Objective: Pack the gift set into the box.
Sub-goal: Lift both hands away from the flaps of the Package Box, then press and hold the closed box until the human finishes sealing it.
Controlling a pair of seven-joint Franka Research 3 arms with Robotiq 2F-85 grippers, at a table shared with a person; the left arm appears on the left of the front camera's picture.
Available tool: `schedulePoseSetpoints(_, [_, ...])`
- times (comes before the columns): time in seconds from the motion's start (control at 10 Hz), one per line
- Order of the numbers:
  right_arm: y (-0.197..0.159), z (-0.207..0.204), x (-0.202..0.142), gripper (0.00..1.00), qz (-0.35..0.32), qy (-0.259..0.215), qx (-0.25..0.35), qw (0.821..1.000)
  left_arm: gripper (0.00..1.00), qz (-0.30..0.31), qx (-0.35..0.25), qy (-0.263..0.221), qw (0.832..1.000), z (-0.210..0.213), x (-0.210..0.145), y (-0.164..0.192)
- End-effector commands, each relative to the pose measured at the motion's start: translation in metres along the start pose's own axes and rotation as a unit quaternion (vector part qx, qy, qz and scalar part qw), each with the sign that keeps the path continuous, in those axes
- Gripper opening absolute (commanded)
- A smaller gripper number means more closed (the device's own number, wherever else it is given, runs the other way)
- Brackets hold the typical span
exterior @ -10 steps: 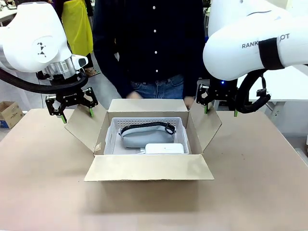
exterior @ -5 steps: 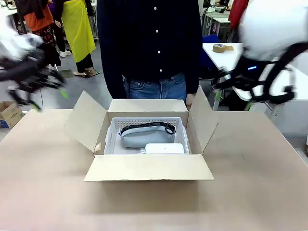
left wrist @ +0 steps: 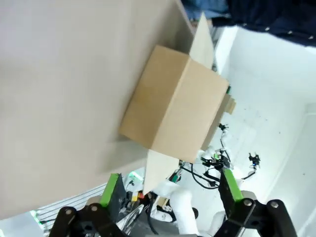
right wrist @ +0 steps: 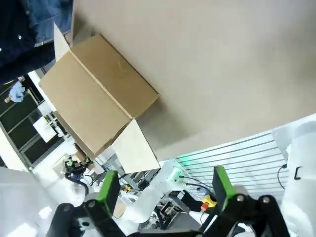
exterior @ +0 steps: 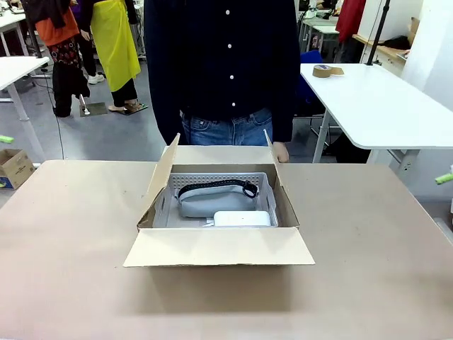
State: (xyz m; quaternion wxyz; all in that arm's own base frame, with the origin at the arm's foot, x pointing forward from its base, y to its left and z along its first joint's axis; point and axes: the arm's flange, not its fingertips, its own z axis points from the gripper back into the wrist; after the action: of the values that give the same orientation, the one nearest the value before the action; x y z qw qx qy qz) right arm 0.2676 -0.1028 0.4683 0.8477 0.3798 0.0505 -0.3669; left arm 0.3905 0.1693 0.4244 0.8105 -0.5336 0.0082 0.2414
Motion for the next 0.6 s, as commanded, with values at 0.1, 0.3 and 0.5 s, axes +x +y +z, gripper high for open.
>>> schedulePoseSetpoints(0.1, [0.0647, -0.0022, -0.023, 1.0, 0.066, -0.022, -0.037, 0.997, 1.0, -0.05, 0.068, -0.025, 0.996, 0.0158, -0.0205, -0.0503])
schedulePoseSetpoints(0.3, [0.0647, -0.0022, -0.023, 1.0, 0.066, -0.022, -0.037, 0.997, 1.0, -0.05, 0.068, -0.025, 0.996, 0.0158, -0.0205, -0.0503])
schedulePoseSetpoints(0.5, [0.0647, -0.0022, -0.023, 1.0, 0.066, -0.022, -0.037, 0.997, 1.0, -0.05, 0.068, -0.025, 0.996, 0.0158, -0.0205, -0.0503])
